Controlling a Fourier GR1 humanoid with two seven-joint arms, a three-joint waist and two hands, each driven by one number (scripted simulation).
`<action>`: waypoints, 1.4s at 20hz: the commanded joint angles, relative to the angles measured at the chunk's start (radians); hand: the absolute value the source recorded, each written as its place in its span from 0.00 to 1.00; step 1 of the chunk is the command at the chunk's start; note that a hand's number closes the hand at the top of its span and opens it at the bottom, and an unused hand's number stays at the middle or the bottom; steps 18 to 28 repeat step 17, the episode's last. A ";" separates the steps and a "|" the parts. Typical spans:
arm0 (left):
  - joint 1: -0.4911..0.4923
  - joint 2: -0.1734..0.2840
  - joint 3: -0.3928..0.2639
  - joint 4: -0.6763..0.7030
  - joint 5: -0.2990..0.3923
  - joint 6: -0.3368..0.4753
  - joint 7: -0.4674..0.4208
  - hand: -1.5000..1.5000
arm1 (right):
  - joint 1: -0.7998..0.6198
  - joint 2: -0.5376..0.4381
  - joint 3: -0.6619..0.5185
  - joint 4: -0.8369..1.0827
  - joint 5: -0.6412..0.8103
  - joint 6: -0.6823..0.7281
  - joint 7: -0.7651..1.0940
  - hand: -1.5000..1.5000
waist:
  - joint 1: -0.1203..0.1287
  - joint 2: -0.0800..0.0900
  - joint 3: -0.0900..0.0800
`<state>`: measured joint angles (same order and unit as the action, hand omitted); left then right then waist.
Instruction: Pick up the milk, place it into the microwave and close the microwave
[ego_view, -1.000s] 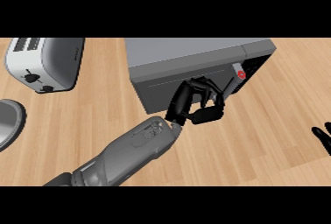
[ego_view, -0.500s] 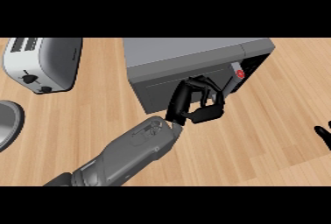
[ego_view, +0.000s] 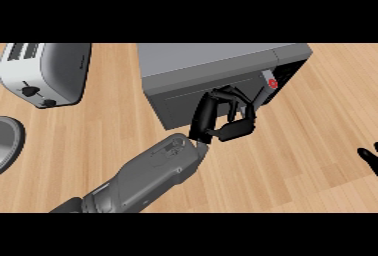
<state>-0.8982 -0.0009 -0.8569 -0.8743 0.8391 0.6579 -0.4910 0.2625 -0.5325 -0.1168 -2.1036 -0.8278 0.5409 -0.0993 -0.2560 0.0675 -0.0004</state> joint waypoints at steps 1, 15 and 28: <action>-0.061 0.001 0.084 0.126 0.027 0.012 -0.015 1.00 | -0.001 -0.011 0.002 -0.016 -0.025 0.017 0.004 0.00 | -0.013 0.017 -0.001; -0.056 0.001 0.063 0.143 0.079 0.026 -0.089 1.00 | -0.013 -0.050 -0.009 -0.042 -0.060 0.015 0.034 0.00 | -0.019 0.024 -0.002; -0.066 0.001 0.066 0.145 0.090 0.028 -0.082 1.00 | -0.013 -0.051 0.001 -0.061 -0.067 0.015 0.039 0.00 | -0.023 0.023 -0.003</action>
